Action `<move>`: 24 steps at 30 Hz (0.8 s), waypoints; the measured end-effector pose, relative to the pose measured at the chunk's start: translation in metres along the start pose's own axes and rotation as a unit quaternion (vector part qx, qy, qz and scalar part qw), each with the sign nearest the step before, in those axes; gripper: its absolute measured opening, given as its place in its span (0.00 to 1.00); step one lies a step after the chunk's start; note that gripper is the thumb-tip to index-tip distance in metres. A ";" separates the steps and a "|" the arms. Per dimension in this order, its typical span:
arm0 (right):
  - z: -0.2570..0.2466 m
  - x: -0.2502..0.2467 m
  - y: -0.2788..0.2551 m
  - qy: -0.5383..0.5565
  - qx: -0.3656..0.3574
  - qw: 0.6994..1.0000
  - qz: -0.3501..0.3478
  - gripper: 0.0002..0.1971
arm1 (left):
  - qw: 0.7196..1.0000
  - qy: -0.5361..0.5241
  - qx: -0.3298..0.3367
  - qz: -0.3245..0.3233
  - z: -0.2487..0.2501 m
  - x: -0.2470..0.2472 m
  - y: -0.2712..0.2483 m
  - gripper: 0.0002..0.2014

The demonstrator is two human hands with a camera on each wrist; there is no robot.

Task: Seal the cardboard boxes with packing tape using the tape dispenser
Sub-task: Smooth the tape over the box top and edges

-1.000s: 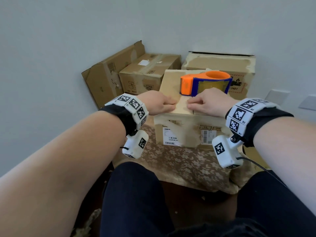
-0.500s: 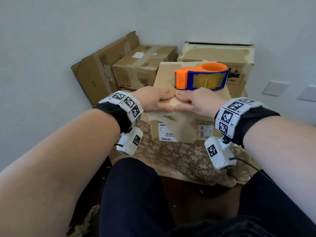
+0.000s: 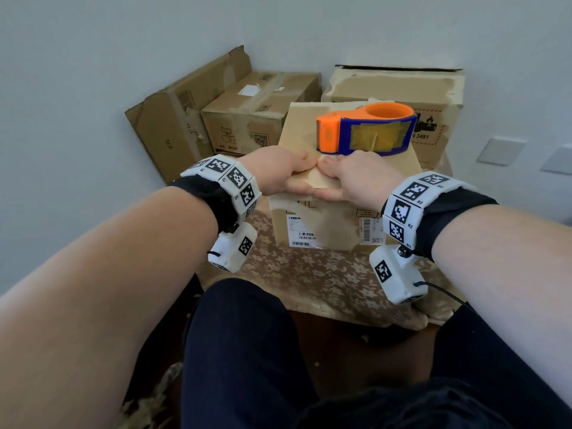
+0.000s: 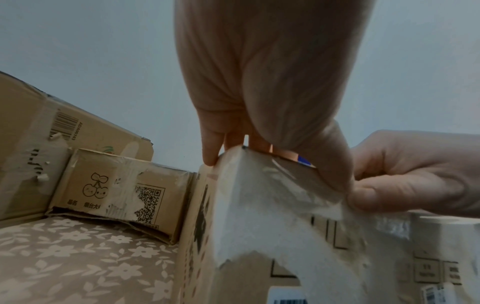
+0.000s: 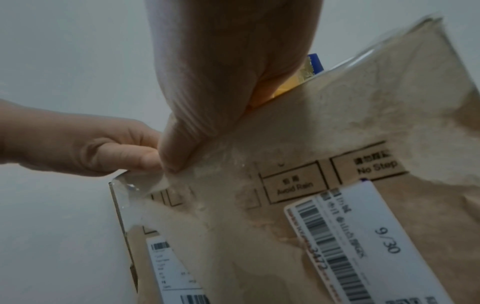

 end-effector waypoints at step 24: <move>-0.004 -0.010 0.006 0.010 0.026 0.999 -0.035 0.30 | 0.997 -0.069 -0.022 0.013 -0.019 0.000 -0.008 0.42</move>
Point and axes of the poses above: each hand's wrist, its own y-axis towards the middle knuckle, its own x-axis out of the palm, z = x × y, the point moved 1 cm from there along y, towards the middle knuckle, and after that the axes turned 15 degrees about -y, right-handed, at the moved point
